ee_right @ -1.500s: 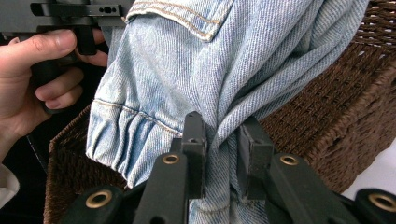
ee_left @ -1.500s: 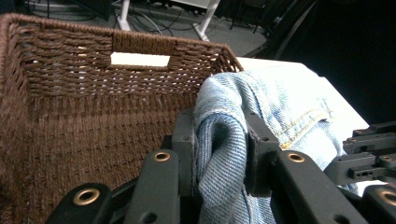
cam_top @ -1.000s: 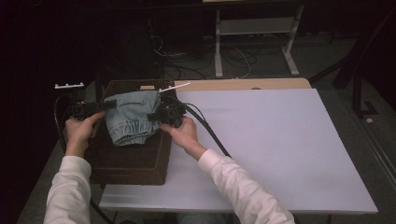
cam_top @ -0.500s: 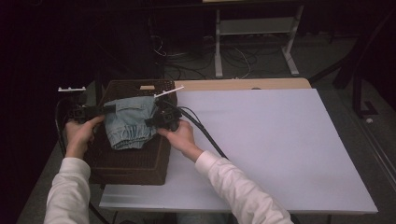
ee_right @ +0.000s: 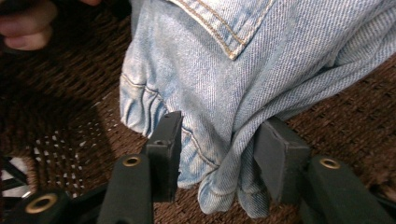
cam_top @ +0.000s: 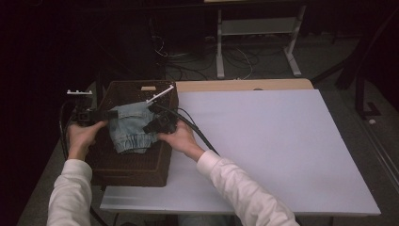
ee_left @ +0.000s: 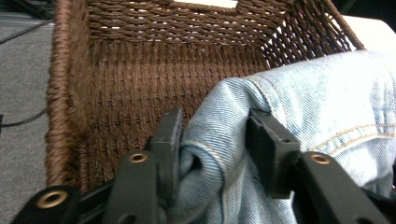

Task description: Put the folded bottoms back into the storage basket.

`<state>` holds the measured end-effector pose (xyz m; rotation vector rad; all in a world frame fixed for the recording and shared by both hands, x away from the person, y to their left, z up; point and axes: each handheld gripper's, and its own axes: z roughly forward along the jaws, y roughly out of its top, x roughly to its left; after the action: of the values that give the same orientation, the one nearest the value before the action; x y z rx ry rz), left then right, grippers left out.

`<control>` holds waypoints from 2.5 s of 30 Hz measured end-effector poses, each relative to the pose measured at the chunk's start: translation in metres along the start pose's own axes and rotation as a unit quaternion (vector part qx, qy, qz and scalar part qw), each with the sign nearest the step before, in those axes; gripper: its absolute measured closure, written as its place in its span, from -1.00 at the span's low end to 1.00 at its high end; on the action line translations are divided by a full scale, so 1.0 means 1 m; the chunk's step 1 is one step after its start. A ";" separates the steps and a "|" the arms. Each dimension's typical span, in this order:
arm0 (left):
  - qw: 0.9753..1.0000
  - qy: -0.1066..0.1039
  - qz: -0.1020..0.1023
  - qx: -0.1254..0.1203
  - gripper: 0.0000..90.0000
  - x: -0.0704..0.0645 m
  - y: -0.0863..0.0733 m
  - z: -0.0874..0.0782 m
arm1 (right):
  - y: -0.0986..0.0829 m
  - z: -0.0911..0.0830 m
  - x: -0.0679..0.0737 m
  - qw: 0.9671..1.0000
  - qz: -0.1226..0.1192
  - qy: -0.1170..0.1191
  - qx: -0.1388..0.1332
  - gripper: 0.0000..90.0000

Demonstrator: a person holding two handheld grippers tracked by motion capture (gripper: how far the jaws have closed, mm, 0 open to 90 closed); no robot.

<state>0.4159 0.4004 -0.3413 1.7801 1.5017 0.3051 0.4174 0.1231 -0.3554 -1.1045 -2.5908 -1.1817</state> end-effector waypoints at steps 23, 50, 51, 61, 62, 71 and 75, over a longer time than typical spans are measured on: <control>0.998 -0.038 0.021 -0.039 -0.67 -0.038 0.003 -0.009 | -0.012 -0.039 -0.011 0.993 -0.020 0.096 -0.065 -0.69; 0.985 -0.119 0.093 -0.080 -1.00 -0.109 -0.009 -0.023 | -0.058 -0.129 -0.057 0.988 -0.031 0.085 -0.125 -1.00; 0.984 -0.126 0.094 -0.085 -1.00 -0.111 -0.010 -0.023 | -0.062 -0.130 -0.059 0.988 -0.033 0.085 -0.125 -1.00; 0.975 -0.144 0.140 -0.098 -1.00 -0.141 -0.028 -0.030 | -0.103 -0.147 -0.081 0.988 -0.010 0.083 -0.127 -1.00; 0.974 -0.145 0.146 -0.099 -1.00 -0.144 -0.030 -0.031 | -0.108 -0.149 -0.083 0.988 -0.009 0.083 -0.127 -1.00; 0.970 -0.149 0.165 -0.100 -1.00 -0.152 -0.040 -0.040 | -0.139 -0.172 -0.097 0.987 0.000 0.070 -0.145 -1.00; 0.969 -0.154 0.158 -0.108 -1.00 -0.152 -0.044 -0.040 | -0.148 -0.184 -0.102 0.986 -0.004 0.057 -0.155 -1.00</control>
<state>0.3168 0.2768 -0.3006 1.7910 0.9304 0.3200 0.3589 -0.1282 -0.3556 -1.0383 -2.3837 -1.6393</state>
